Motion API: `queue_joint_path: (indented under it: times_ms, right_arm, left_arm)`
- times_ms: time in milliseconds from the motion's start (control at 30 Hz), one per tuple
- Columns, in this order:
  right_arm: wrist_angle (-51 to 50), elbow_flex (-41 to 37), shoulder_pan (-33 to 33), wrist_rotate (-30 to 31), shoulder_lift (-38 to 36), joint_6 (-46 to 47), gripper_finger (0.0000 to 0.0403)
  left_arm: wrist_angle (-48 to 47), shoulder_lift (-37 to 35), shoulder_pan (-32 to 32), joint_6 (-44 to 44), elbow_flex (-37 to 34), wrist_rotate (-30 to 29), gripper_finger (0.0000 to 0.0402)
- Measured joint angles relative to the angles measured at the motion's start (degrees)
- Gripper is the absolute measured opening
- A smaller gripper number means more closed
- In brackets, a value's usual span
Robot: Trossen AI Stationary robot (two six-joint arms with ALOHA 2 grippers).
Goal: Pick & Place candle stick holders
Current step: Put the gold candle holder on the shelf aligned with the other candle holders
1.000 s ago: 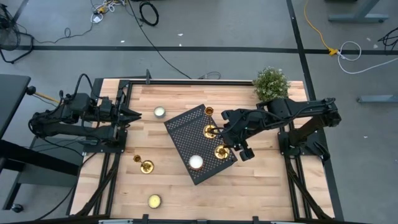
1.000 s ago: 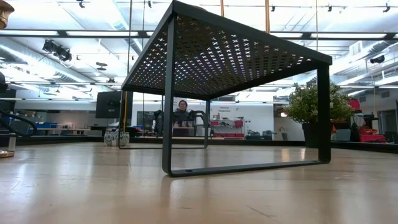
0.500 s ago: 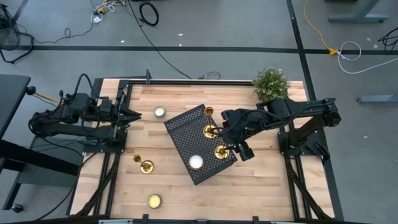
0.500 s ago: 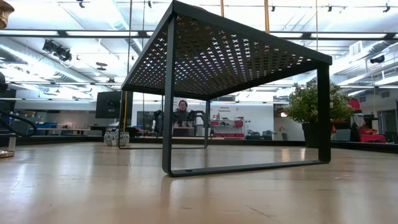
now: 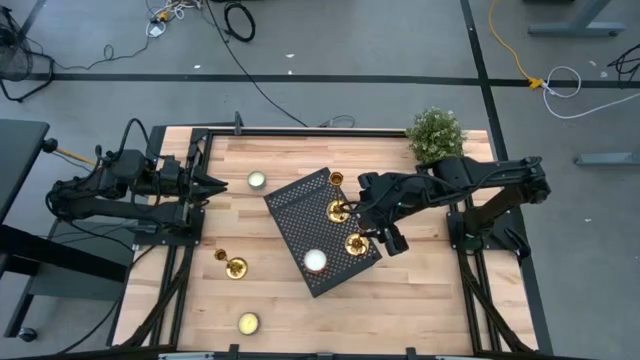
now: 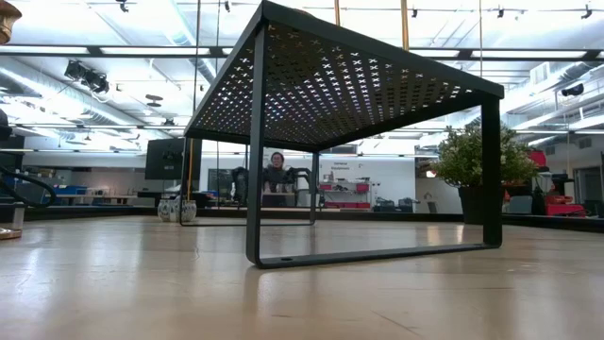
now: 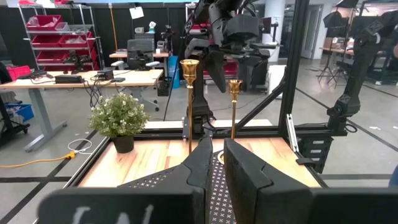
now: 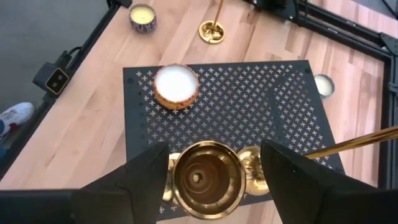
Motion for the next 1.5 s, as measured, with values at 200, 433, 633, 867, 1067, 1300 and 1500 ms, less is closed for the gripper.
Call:
queue_joint_path:
  times_ms: [200,433,633,867,1067,1300,1500]
  right_arm:
    - [1.5,0.0,0.0,0.0,-1.2,0.1,0.0254]
    - [2.6,0.0,0.0,0.1,-1.6,0.2,0.0254]
    - [2.7,0.0,0.0,0.1,-1.6,0.2,0.0269]
    - [3.4,0.0,0.0,0.1,-1.6,0.2,0.0317]
    - [3.8,0.0,0.0,0.1,-2.2,0.2,0.0340]
    - [4.3,0.0,0.0,0.2,-3.5,0.2,0.0338]
    - [4.3,0.0,0.0,1.6,-3.9,-0.1,0.0338]
  left_arm:
    - [0.0,0.0,0.0,0.0,0.0,0.0,0.0046]
    - [0.0,0.0,0.0,0.0,0.0,0.0,0.0046]
    - [0.0,0.0,0.0,0.0,0.0,0.0,0.0046]
    - [0.0,0.0,0.0,0.0,0.0,0.0,0.0046]
    - [0.0,0.0,0.0,0.0,0.0,0.0,0.0046]
    - [0.0,0.0,0.0,0.0,0.0,0.0,0.0046]
    - [0.0,0.0,0.0,0.0,0.0,0.0,0.0046]
